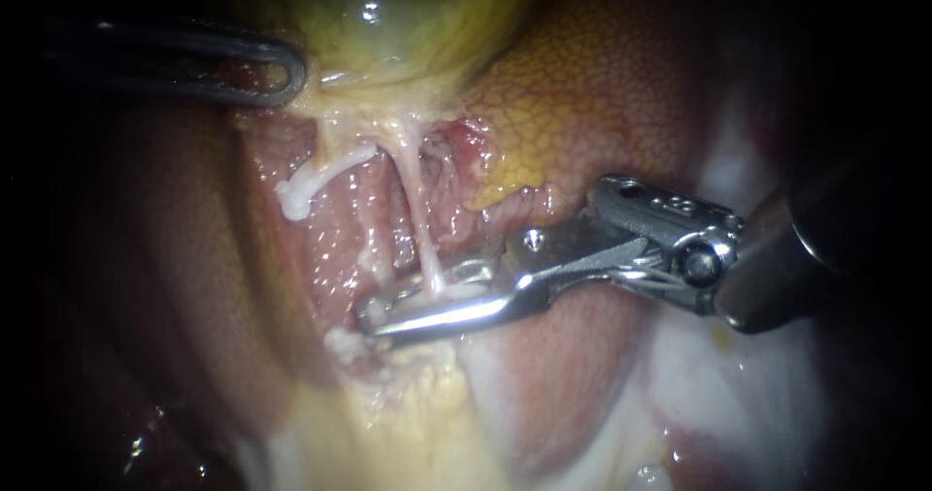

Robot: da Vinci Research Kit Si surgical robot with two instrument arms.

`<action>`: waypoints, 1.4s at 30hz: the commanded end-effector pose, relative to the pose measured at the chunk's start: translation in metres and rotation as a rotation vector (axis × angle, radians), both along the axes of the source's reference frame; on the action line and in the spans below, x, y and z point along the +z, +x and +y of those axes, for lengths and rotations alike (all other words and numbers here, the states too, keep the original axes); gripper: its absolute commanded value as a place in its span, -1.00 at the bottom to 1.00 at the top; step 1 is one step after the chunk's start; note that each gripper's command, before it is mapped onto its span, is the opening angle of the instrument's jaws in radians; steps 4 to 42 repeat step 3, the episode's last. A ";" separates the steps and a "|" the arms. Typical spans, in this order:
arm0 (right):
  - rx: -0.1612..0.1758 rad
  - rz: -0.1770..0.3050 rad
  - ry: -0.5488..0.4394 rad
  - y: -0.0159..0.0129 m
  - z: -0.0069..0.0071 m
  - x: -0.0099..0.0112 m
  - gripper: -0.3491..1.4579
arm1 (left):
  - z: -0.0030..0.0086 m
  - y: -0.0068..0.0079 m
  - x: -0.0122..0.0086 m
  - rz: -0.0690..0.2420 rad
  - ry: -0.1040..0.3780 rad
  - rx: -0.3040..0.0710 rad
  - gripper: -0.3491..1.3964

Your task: Clipping first clip right tube

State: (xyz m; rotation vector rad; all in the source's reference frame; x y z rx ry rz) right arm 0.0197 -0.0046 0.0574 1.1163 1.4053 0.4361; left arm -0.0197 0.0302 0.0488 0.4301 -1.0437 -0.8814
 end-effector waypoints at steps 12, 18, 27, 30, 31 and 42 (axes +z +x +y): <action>0.000 0.000 0.000 0.0000 0.0000 0.0000 -1.00 | 0.0000 0.0000 0.0000 0.000 0.000 0.000 -1.00; 0.000 0.000 0.000 0.0000 0.0000 0.0000 -1.00 | 0.0000 0.0000 0.0000 0.000 0.000 0.000 -1.00; 0.000 0.000 0.000 0.0000 0.0000 0.0000 -1.00 | 0.0000 0.0000 0.0000 0.000 0.000 0.000 -1.00; 0.000 0.000 0.000 0.0000 0.0000 0.0000 -1.00 | 0.0000 0.0000 0.0000 0.000 0.000 0.000 -1.00; 0.000 0.000 0.000 0.0000 0.0000 0.0000 -1.00 | 0.0000 0.0000 0.0000 0.000 0.000 0.000 -1.00; 0.000 0.000 0.000 0.0000 0.0000 0.0000 -1.00 | 0.0000 0.0000 0.0000 0.000 0.000 0.000 -1.00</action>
